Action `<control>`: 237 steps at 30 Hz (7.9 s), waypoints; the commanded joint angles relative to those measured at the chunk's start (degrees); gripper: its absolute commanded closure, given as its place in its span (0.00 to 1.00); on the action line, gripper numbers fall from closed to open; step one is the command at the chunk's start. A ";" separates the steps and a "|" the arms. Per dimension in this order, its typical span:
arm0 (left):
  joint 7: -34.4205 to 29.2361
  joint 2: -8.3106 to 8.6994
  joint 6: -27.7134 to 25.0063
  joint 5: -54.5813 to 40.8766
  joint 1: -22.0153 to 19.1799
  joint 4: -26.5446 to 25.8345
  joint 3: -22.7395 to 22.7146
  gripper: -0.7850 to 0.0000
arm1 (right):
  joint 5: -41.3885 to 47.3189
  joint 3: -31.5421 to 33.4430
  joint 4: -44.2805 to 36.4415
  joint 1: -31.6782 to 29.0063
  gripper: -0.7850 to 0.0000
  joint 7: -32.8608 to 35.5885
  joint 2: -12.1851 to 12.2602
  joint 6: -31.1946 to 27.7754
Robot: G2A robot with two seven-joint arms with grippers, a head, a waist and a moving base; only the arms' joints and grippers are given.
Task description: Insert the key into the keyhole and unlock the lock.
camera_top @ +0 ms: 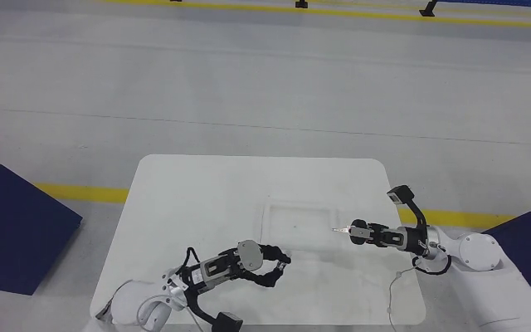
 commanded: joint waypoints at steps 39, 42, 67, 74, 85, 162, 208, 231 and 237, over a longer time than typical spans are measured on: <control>32.24 -9.14 -1.86 -54.67 -15.55 28.72 18.38 1.00 | 0.00 0.00 0.00 0.00 1.00 0.00 0.00 0.00; 34.96 -9.91 -3.31 -56.62 -16.44 30.24 19.11 1.00 | 0.00 0.00 0.00 0.00 1.00 0.00 0.00 0.00; 42.14 -14.34 -13.71 -67.97 -18.38 36.19 22.48 1.00 | 0.00 0.00 0.00 0.00 1.00 0.00 0.00 0.00; 40.46 -14.56 -16.30 -71.27 -17.00 34.56 22.34 1.00 | 0.00 0.00 0.00 0.00 1.00 0.00 0.00 0.00; 42.27 -17.57 -23.47 -80.06 -17.02 37.10 24.71 1.00 | 0.00 0.00 0.00 0.00 1.00 0.00 0.00 0.00; 41.59 -22.38 -32.98 -87.57 -20.69 38.67 31.01 1.00 | 22.58 -10.85 -8.67 -2.50 1.00 1.79 -5.00 4.87; 41.59 -22.38 -32.98 -87.57 -20.69 38.67 31.01 1.00 | 17.10 -9.83 -16.74 -10.41 1.00 -11.97 -8.05 -4.78; 41.59 -22.38 -32.98 -87.57 -20.69 38.67 31.01 1.00 | 15.19 -9.94 -17.02 -9.28 1.00 -12.92 -9.39 -2.91; 41.59 -22.38 -32.98 -87.57 -20.69 38.67 31.01 1.00 | 14.15 -9.73 -17.06 -9.34 1.00 -13.48 -9.67 -2.74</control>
